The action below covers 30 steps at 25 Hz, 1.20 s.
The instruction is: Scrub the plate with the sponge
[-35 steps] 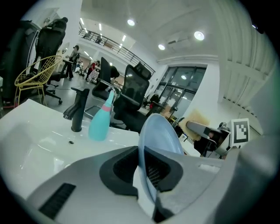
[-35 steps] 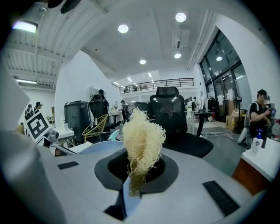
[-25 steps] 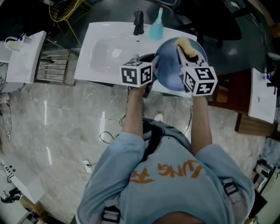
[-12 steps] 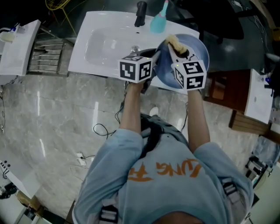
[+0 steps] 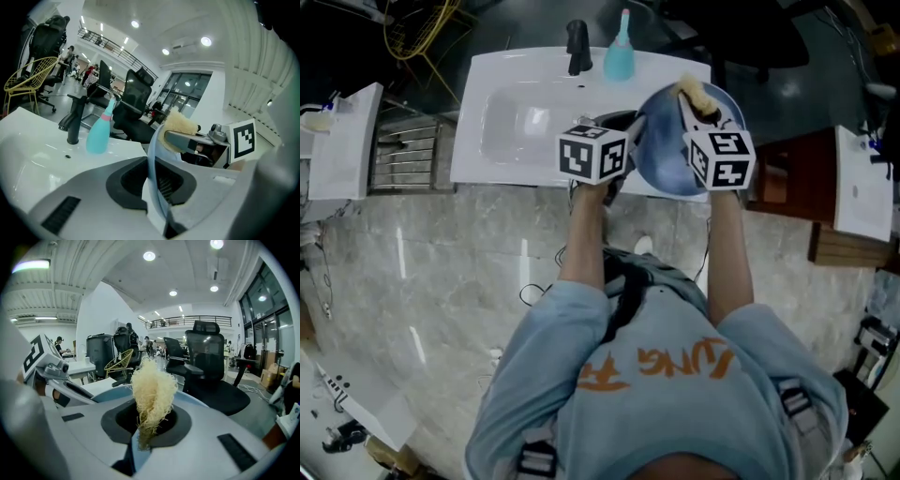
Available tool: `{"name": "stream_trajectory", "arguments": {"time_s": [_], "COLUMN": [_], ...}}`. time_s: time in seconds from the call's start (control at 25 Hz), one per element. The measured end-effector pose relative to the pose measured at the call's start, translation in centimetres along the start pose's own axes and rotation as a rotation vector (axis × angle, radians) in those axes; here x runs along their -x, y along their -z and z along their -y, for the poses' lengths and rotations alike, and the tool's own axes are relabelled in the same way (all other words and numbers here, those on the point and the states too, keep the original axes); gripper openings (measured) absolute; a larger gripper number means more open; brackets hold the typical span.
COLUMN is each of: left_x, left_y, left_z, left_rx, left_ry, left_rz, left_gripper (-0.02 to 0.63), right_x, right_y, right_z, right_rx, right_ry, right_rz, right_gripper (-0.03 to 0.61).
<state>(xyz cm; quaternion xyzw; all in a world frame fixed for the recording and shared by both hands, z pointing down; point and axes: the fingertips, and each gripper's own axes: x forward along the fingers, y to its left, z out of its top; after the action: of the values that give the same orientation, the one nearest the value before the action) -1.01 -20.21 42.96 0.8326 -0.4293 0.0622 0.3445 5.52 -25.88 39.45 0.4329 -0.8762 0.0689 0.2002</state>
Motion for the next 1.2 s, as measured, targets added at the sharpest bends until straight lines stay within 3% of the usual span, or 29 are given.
{"name": "stream_trajectory", "arguments": {"time_s": [0.36,0.6,1.2], "left_x": [-1.2,-1.1,-2.0], "left_y": [-0.1,0.2,2.0], "left_z": [1.7,1.6,1.4], "left_rx": [-0.058,-0.047,-0.034], "left_ry": [0.028,0.016,-0.027], "left_rz": [-0.034,-0.035,-0.069], "left_gripper": [0.032,0.035,0.043], "right_x": [3.0,4.9,7.9], "right_y": [1.9,4.8,13.3], "right_z": [5.5,8.9,10.1], "right_rx": [-0.077,-0.142,-0.267], "right_ry": [0.128,0.204,0.249], "right_rz": [0.013,-0.015,-0.142], "right_gripper": [0.032,0.032,0.032]}}
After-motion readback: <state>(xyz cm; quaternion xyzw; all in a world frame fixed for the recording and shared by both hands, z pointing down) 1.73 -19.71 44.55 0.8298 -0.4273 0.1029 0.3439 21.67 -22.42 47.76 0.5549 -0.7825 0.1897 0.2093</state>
